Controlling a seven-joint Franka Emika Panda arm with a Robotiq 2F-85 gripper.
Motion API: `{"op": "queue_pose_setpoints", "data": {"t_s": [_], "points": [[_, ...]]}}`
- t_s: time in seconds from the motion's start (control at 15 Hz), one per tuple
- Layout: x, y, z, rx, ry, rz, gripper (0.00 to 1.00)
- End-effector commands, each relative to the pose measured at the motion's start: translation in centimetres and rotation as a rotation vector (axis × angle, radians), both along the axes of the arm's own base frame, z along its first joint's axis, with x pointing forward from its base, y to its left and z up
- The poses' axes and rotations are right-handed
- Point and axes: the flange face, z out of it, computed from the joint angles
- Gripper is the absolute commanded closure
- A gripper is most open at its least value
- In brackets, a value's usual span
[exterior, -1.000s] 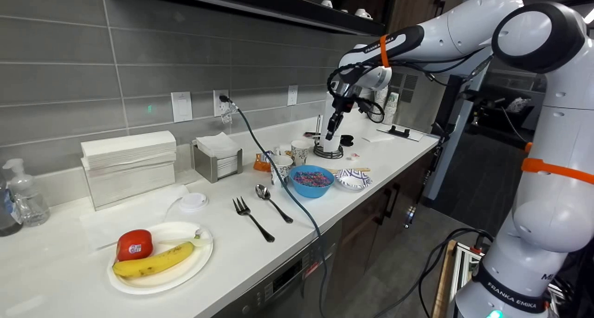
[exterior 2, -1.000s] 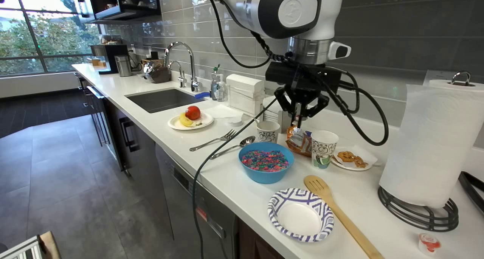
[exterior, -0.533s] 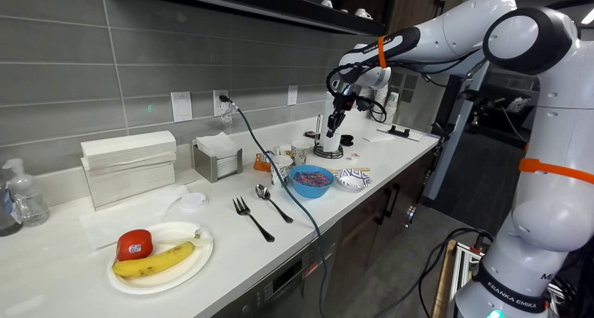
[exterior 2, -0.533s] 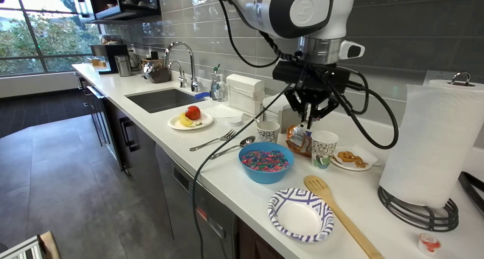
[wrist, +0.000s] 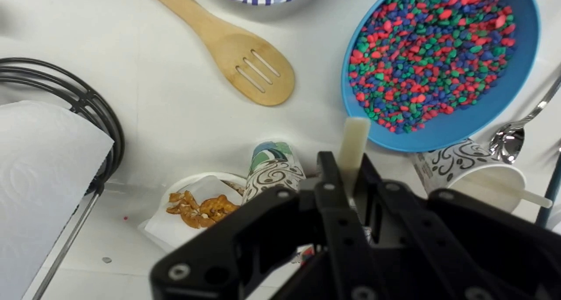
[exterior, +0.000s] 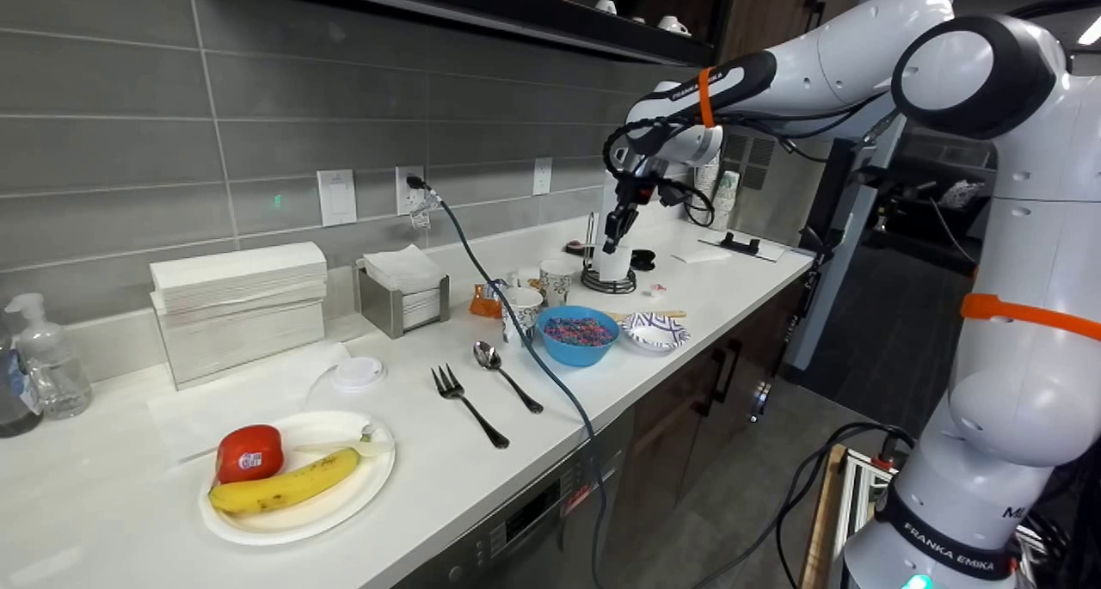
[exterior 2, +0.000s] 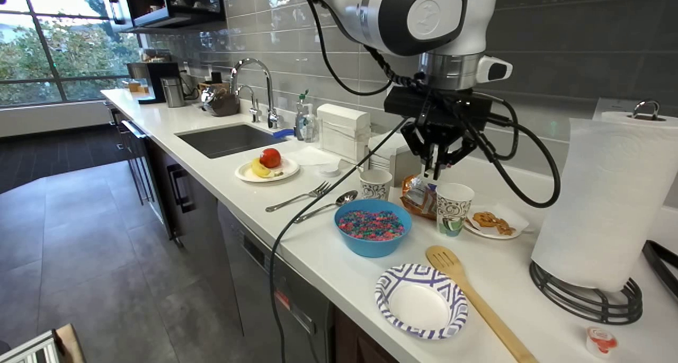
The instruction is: Use the white spoon to put some cereal from the blue bowl inside the coffee cup on the right.
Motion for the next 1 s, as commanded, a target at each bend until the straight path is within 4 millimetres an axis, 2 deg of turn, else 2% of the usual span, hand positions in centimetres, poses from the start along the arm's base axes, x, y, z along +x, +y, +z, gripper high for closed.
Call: {"op": "queue_pose_setpoints", "data": {"t_s": [0.0,0.27,0.93], "points": [[1.7,-0.3,-0.8,-0.042,-0.004,-0.021,0.97],[3.1,-0.4,-2.0,-0.110,0.021,-0.025,0.97],[5.9,1.3,-3.8,-0.264,0.095,-0.013,0.97]]}}
